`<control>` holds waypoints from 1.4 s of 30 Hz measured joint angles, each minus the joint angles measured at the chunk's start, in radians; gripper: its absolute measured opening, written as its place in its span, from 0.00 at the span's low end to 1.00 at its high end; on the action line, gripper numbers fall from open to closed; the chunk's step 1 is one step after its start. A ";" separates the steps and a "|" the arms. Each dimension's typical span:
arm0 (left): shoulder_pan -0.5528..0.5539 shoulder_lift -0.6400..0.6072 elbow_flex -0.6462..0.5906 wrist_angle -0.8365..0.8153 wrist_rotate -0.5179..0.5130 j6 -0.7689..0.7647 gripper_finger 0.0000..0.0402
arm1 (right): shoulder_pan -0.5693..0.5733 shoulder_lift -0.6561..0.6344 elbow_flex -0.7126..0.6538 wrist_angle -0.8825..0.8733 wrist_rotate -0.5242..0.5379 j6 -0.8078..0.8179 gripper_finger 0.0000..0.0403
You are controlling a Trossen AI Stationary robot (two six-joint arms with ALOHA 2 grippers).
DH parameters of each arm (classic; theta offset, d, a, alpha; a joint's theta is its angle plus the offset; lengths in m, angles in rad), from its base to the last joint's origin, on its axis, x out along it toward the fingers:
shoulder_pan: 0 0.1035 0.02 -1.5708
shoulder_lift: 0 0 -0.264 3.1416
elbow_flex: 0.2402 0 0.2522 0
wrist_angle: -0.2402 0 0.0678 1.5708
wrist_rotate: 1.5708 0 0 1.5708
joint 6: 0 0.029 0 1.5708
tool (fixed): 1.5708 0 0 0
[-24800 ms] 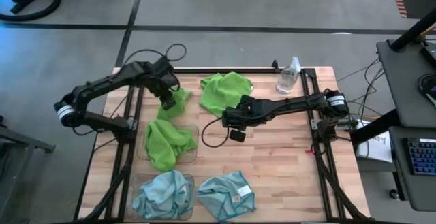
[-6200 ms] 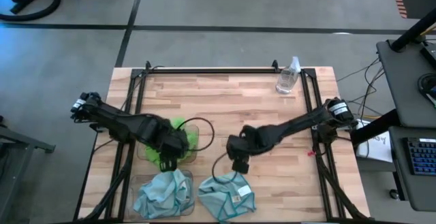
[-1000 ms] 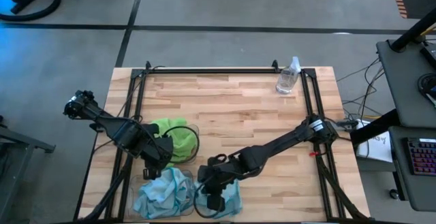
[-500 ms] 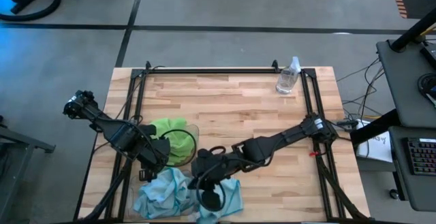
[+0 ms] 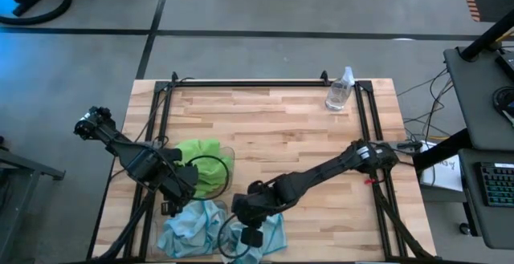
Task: Sort microfiber towel by color & place in baskets
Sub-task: Put the blue microfiber cloth into the bottom transparent bin
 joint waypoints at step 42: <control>-0.020 0.000 0.000 0.008 -0.005 -0.026 0.31 | 0.004 0.076 -0.143 0.095 -0.191 0.150 0.52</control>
